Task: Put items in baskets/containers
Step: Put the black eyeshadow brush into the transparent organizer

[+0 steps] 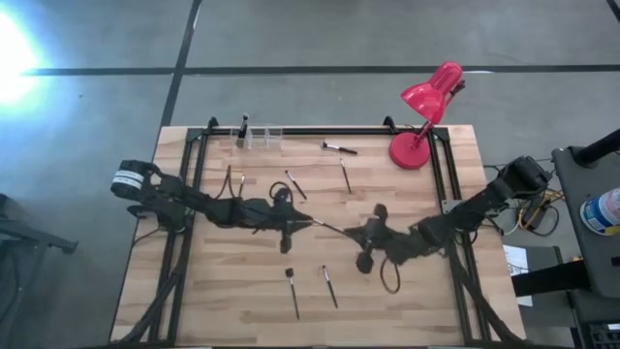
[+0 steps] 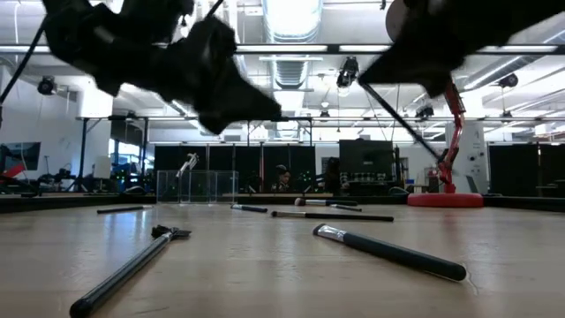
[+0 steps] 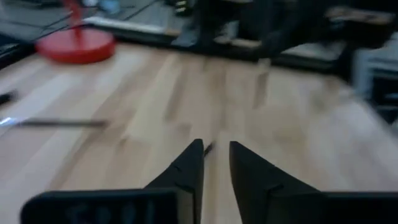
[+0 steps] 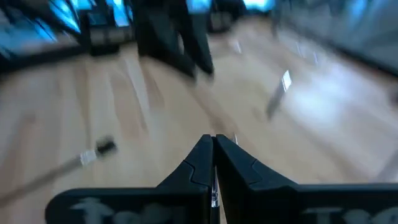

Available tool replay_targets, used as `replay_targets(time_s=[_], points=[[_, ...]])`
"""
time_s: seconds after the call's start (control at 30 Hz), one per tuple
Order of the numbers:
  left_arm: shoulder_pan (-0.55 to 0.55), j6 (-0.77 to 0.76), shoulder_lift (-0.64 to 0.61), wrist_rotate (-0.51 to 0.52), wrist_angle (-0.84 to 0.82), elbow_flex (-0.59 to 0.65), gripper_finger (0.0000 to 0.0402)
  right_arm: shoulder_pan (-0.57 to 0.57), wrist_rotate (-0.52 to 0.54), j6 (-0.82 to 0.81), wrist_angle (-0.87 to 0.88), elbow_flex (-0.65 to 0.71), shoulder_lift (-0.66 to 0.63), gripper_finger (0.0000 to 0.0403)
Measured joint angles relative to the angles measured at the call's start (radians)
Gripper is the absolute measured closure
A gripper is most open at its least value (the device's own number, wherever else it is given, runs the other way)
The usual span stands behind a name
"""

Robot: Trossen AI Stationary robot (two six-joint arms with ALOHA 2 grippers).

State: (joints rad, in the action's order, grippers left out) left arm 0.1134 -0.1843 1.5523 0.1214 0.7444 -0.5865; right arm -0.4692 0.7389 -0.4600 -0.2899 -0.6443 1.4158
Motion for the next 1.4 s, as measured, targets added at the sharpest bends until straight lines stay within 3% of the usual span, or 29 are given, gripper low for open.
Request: replay_targets(time_s=[0.1,0.23,0.4,0.83,1.13,1.27,1.4], points=[[0.000,0.003,0.008,-0.109,0.025,-0.053,0.0313,0.042,-0.069,0.179,-0.287,0.048,0.000,0.0394],[0.000,0.003,0.010,-0.172,0.133,-0.070,0.0301,0.058,-0.126,0.334,-0.603,0.102,0.004,0.0394],[0.001,-0.022,0.011,-0.216,0.247,-0.066,0.0298,0.059,-0.168,0.441,-0.841,0.115,0.047,0.0394],[0.009,-0.038,0.011,-0.215,0.277,-0.089,0.0298,0.093,-0.172,0.533,-0.974,-0.045,0.242,0.0394],[0.010,-0.001,0.015,-0.216,0.318,-0.088,0.0299,0.096,-0.179,0.565,-0.973,-0.099,0.279,0.0394],[0.011,0.011,0.015,-0.210,0.328,-0.087,0.0324,0.094,-0.193,0.565,-0.973,-0.100,0.280,0.0394],[0.014,0.047,0.015,-0.209,0.327,-0.088,0.0382,0.096,-0.189,0.565,-0.972,-0.100,0.282,0.0394]])
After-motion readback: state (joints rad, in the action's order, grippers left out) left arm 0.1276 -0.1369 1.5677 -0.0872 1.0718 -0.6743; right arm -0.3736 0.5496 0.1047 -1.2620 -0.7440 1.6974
